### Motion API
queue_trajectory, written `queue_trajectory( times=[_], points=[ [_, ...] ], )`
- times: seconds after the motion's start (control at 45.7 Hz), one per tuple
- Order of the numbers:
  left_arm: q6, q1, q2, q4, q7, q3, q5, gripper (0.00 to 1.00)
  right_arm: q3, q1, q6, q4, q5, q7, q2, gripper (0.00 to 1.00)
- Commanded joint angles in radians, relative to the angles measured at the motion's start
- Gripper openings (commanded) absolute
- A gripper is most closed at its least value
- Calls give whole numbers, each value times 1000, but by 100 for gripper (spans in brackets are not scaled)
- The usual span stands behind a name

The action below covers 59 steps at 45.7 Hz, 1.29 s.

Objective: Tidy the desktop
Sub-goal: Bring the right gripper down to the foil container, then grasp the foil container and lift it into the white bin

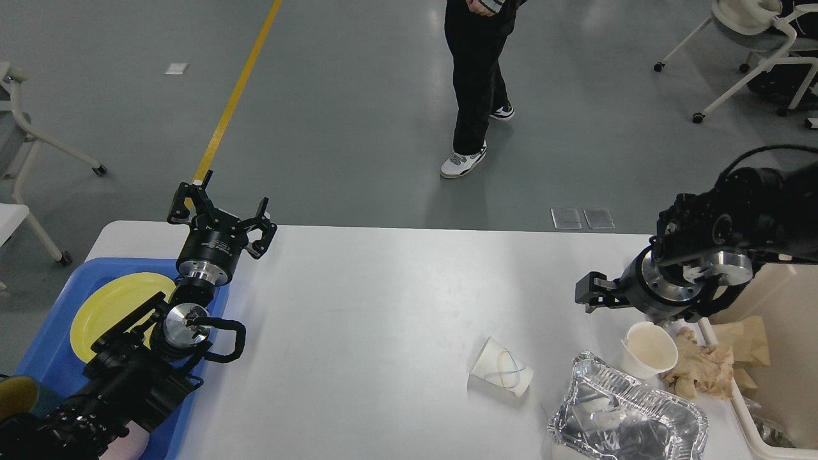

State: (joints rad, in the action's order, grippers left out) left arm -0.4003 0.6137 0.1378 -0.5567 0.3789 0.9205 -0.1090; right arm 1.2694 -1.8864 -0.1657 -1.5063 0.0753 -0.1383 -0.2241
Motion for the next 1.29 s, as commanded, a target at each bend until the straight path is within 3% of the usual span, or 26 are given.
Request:
queue_trajectory(
  times=[0.0, 0.153, 0.437, 1.028, 1.159, 1.203, 1.268],
  points=[
    [0, 0, 0, 0, 0, 0, 0, 99, -8, 44, -2, -12, 0, 2, -75, 100],
    [0, 0, 0, 0, 0, 0, 0, 99, -47, 79, 27, -55, 6, 0, -83, 100],
    [0, 0, 0, 0, 0, 0, -1, 99, -111, 257, 270, -40, 38, 2, 26, 100],
    [0, 0, 0, 1, 0, 0, 0, 99, -189, 480, 385, 101, 51, 0, 65, 96],
    [0, 0, 0, 0, 0, 0, 0, 99, -196, 518, 400, 139, 52, 2, 66, 85],
    [0, 0, 0, 0, 0, 0, 0, 99, -197, 526, 406, 150, 52, 2, 65, 74],
    [0, 0, 0, 0, 0, 0, 0, 100, -197, 540, 410, 164, 51, 2, 68, 46]
  ],
)
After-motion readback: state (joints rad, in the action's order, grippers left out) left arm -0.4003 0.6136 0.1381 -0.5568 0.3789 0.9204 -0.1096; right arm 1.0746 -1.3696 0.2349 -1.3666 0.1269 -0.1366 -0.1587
